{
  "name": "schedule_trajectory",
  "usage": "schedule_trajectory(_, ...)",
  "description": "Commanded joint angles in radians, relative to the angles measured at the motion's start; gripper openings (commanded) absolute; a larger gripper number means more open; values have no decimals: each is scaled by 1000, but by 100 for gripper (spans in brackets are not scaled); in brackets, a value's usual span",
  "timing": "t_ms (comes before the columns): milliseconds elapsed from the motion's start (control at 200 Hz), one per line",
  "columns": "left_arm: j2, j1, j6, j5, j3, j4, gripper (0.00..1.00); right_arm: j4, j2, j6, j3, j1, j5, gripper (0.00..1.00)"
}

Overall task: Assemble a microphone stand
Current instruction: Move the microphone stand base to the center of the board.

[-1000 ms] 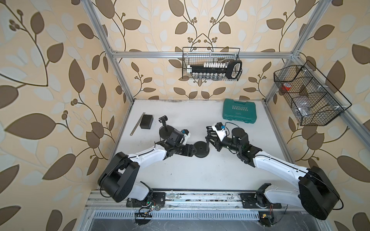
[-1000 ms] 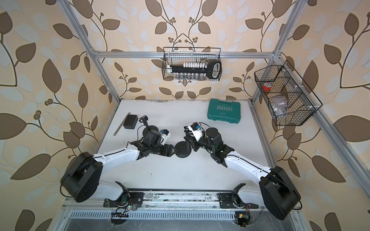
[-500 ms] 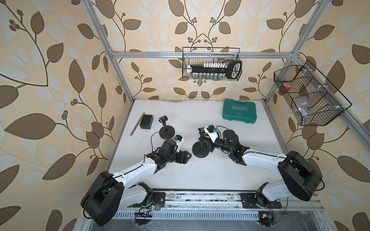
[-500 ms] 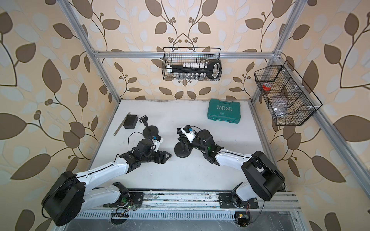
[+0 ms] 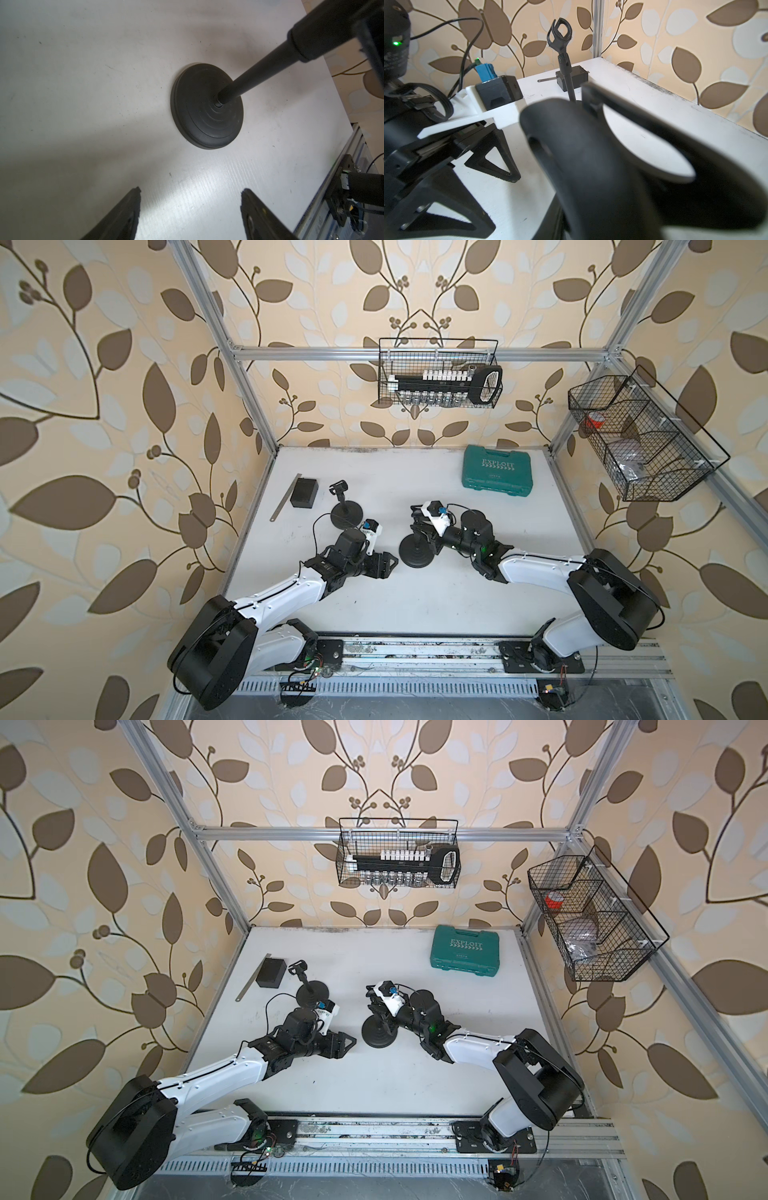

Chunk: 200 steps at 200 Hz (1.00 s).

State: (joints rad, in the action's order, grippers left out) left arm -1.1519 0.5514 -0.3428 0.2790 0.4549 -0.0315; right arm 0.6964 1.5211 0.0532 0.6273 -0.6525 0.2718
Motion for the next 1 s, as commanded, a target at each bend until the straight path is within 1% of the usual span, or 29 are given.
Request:
schedule_trajectory(0,0,12,20,-10,-1,-36,77,40,14,13,-3,-3,-14,1)
schedule_trajectory(125,-9,23,30,-7,-2,-76,76,75,9,17,-47,-5,-13,1)
schedule_trajectory(205,-14,52,45,-17,-7,-131,76,106,4,25,-86,-12,-24,1)
schedule_trajectory(340,-47,136,100,-97,21,-185,76,112,13,12,-110,-15,-57,2)
schedule_trajectory(420,-91,162,125,-126,60,-191,75,108,23,-5,-110,-17,-67,2)
schedule_trajectory(490,-131,169,139,-133,88,-208,73,107,28,-22,-111,-16,-72,2)
schedule_trajectory(595,-180,168,164,-149,89,-281,71,67,25,-35,-96,-16,-88,2)
schedule_trajectory(740,-255,168,223,-151,92,-375,64,-6,16,-54,-65,-12,-100,2)
schedule_trajectory(825,-282,168,254,-161,88,-439,60,-15,16,-95,-58,6,-75,2)
schedule_trajectory(865,-282,168,268,-172,86,-462,60,-16,14,-111,-60,15,-59,3)
schedule_trajectory(895,-317,167,283,-178,86,-480,59,-19,13,-123,-59,20,-46,3)
schedule_trajectory(995,-345,166,348,-168,85,-540,58,-73,15,-156,-39,44,-6,4)
